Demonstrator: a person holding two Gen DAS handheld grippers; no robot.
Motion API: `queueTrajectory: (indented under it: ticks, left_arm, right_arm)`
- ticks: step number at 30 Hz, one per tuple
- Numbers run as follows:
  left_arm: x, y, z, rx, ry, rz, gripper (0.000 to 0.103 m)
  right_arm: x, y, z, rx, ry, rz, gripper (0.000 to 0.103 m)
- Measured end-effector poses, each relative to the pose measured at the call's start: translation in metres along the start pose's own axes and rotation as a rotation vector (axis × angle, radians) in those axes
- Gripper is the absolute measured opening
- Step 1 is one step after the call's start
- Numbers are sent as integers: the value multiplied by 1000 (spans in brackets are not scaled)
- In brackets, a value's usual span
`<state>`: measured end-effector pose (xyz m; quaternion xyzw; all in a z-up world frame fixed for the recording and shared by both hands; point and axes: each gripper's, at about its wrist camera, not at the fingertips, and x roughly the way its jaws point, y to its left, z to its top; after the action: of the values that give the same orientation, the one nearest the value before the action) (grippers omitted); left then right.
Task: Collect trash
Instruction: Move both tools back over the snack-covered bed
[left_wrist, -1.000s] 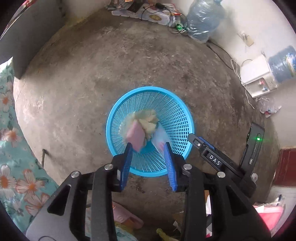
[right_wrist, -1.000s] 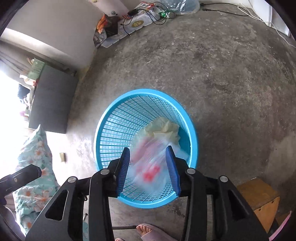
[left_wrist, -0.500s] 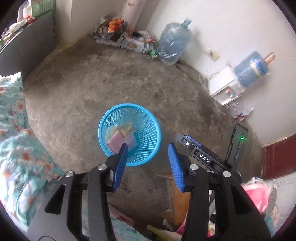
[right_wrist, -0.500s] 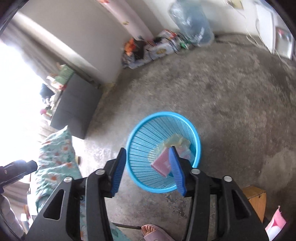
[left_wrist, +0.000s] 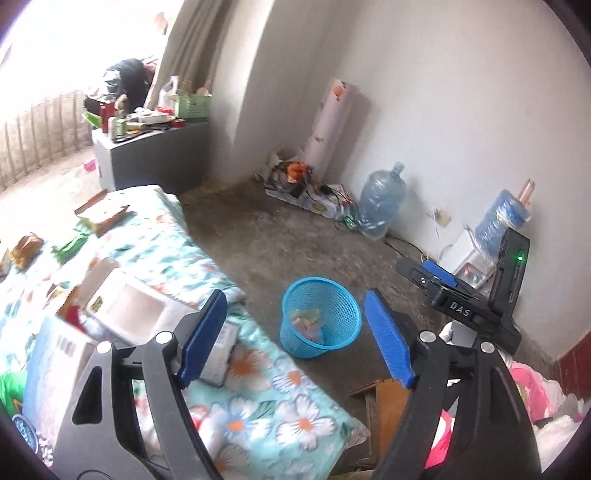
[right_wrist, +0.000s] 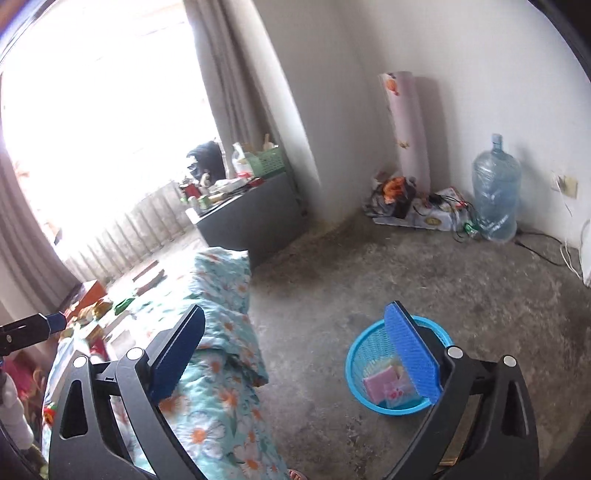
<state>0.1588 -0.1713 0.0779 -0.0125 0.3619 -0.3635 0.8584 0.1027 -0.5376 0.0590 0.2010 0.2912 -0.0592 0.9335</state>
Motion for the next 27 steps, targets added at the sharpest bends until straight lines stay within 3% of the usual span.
queueTrajectory:
  ticks: [7,12,18,22,27]
  left_arm:
    - [-108,96,-41,-182,-151,153,74]
    - [-156,158,-78,-316,-211,272,74]
    - [-179,204,-112,-430,-221,332,74]
    - [-178,223,-113,-417,-221,345,74]
    - [-159,244,-99,-374,-166,352,75]
  right_arm:
    - [-12,83,1,-79,95,196,95]
    - [-10,137,-9,-106,180,330,95]
    - [6,182,-29,-52,312,457,95]
    - [21,208,-46,16,430,556,95]
    - [40,233,-66,112,554,647,92]
